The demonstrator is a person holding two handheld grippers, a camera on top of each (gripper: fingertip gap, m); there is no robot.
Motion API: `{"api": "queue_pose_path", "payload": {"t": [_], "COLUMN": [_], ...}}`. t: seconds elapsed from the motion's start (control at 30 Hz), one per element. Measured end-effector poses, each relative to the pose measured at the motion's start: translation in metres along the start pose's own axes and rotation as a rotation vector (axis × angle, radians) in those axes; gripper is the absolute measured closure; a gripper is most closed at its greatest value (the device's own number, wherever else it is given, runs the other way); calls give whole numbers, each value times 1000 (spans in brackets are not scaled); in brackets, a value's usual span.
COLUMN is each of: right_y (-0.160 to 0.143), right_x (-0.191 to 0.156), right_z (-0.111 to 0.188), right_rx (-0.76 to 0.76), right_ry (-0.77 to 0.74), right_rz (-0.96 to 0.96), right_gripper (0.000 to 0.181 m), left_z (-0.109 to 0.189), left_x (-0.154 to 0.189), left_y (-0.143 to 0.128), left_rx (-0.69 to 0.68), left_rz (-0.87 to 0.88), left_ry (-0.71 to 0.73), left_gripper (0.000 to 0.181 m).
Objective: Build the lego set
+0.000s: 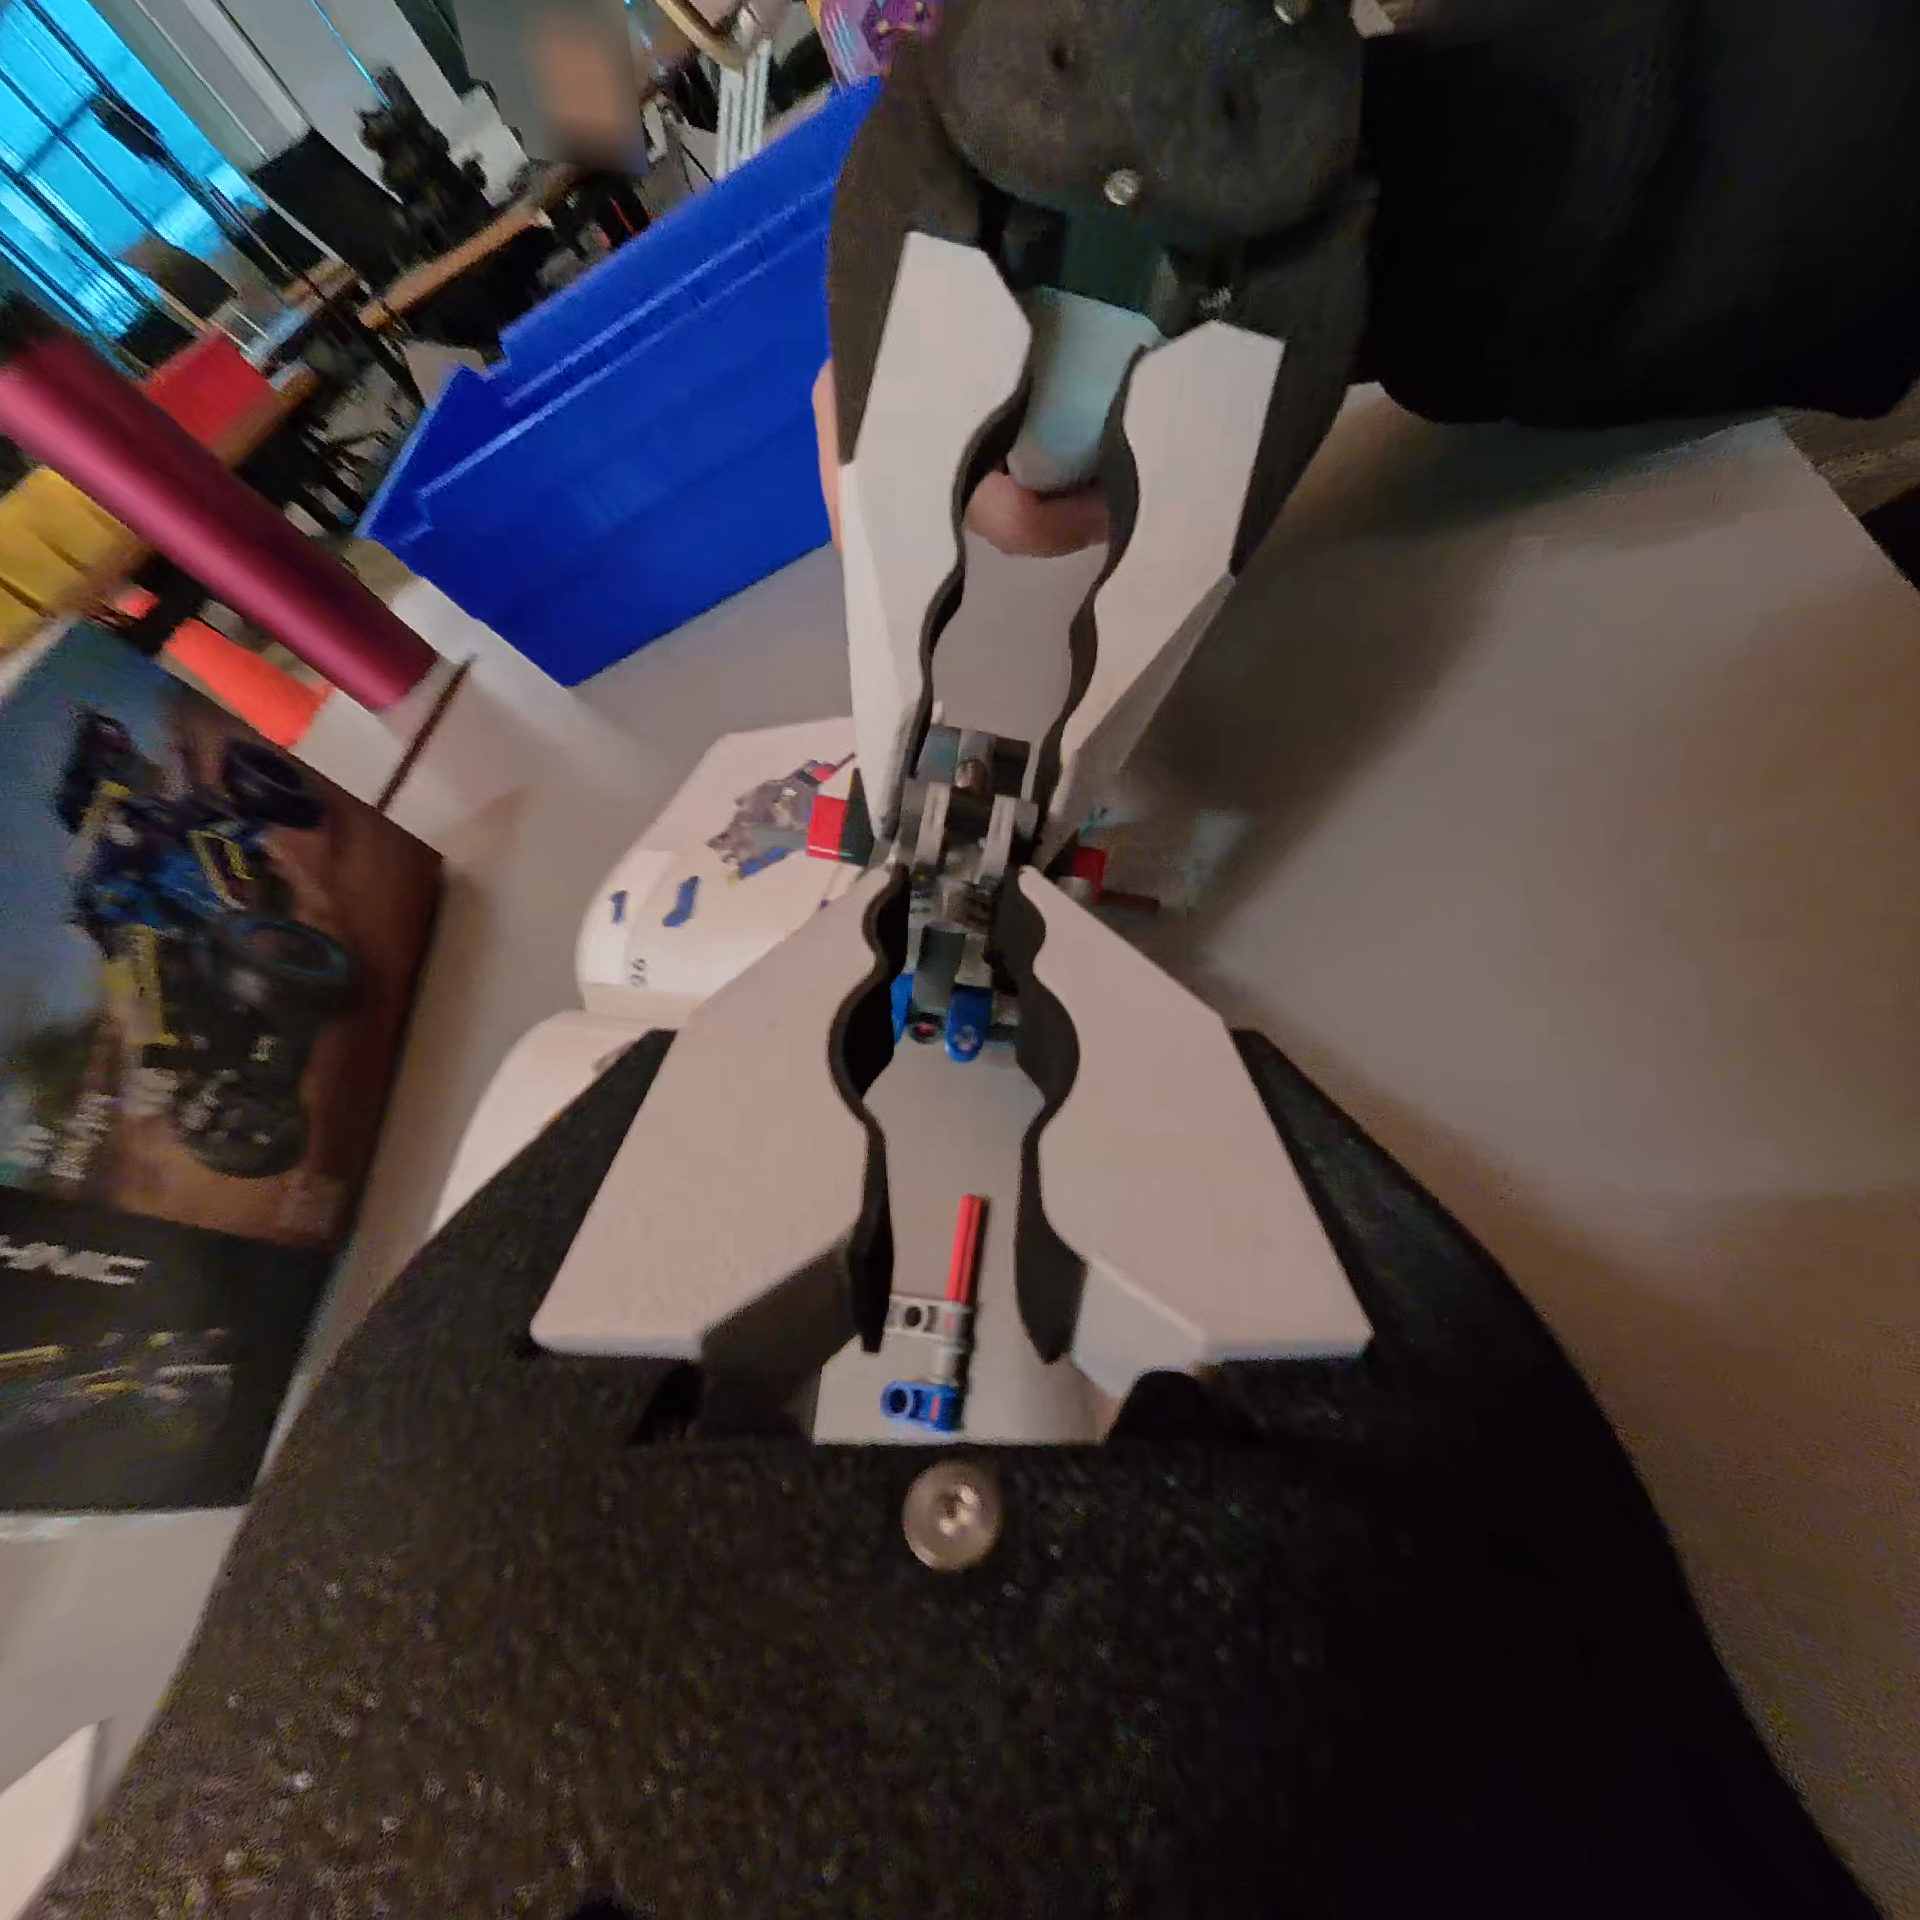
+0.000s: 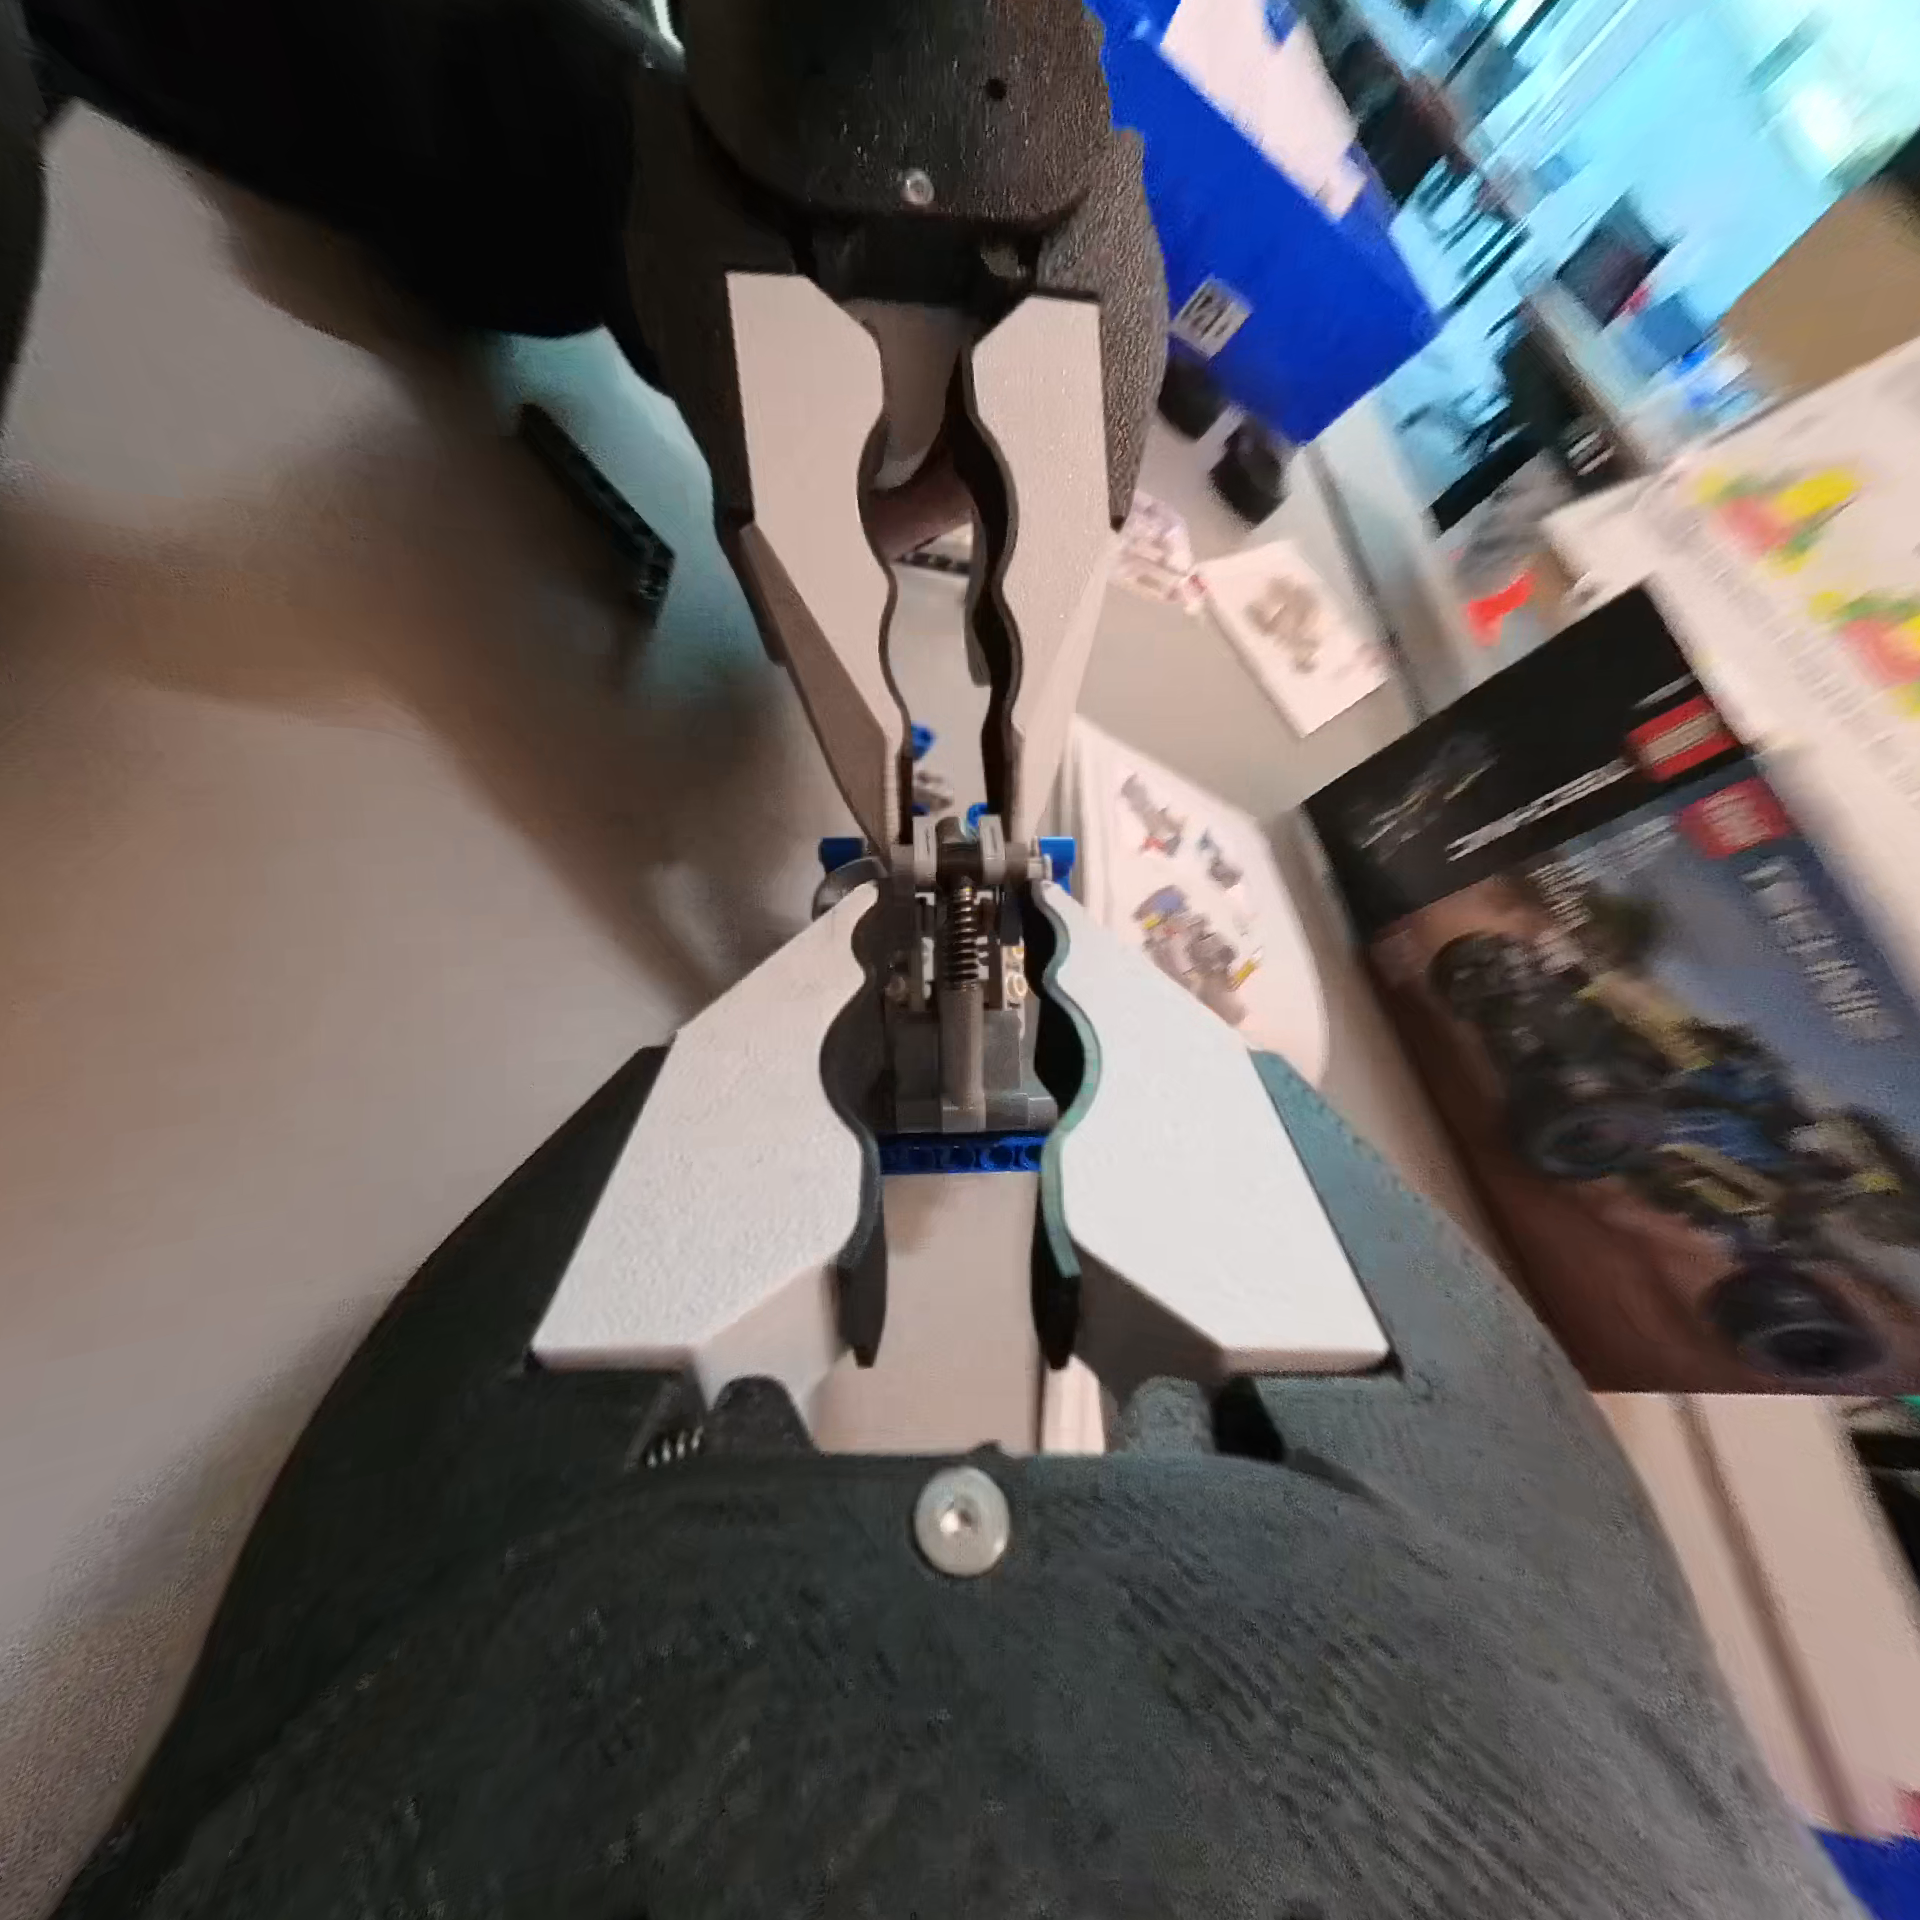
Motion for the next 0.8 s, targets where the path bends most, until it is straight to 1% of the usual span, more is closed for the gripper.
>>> {"api": "queue_pose_path", "payload": {"t": [0.13, 0.27, 0.33, 0.5, 0.63, 0.8], "right_y": [7, 6, 9, 16, 17, 16], "right_x": [-3, -9, -9, -7, -10, -11], "right_z": [-1, -4, -3, 0, -2, -2], "right_rx": [11, 2, 32, 109, 143, 199], "right_ry": [-174, -237, -252, -290, -272, -218], "right_rz": [231, 310, 312, 292, 255, 151], "right_gripper": [159, 159, 159, 160, 160, 159], "left_z": [8, 14, 17, 23, 23, 23], "left_x": [1, 2, 2, 3, 5, 7], "left_y": [3, 4, 4, 3, 2, 3], "left_rx": [11, -3, -4, 38, 52, 73], "left_rz": [-87, -200, -231, -237, -231, -210], "left_ry": [50, 127, 150, 179, 162, 130], "left_gripper": [160, 159, 159, 158, 159, 162]}}
Point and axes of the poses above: each gripper's, where its closed fingertips meet, z back along the fingers, y out of its top, x = y × z across the jaws, the point moved 5 cm from there along z, back along the fingers, and after that the axes turned 1 degree about -y, right-handed, at the moved point
